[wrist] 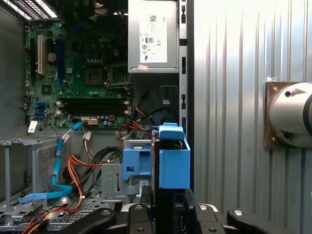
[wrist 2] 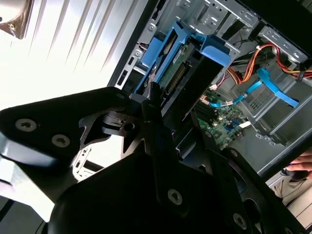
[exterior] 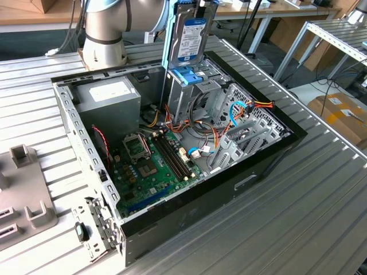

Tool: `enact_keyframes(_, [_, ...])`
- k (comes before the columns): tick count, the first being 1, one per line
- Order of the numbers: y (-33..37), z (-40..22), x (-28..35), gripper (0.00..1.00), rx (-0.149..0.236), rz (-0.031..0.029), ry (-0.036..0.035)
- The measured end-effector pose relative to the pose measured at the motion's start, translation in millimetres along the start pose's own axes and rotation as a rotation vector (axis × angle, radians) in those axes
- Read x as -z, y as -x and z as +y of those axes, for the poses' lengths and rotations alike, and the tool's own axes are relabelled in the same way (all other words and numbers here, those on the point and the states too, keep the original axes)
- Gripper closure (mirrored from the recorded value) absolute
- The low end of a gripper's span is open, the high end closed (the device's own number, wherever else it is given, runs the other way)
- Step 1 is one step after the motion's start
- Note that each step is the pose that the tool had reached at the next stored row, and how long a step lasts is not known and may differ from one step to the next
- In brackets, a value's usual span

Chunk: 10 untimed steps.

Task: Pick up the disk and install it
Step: 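Pick up the disk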

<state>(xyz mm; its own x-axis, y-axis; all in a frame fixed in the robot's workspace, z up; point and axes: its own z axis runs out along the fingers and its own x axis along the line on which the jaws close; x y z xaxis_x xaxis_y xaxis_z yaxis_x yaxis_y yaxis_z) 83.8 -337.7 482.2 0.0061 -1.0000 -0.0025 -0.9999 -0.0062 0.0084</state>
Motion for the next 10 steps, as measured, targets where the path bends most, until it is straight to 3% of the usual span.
enact_keyframes(7, [-0.1, -20.9, 0.1, 0.65, 0.000, -0.0001, 0.0000])
enact_keyframes(10, [-0.1, -21.6, 0.2, 0.65, 0.000, 0.0001, 0.0000])
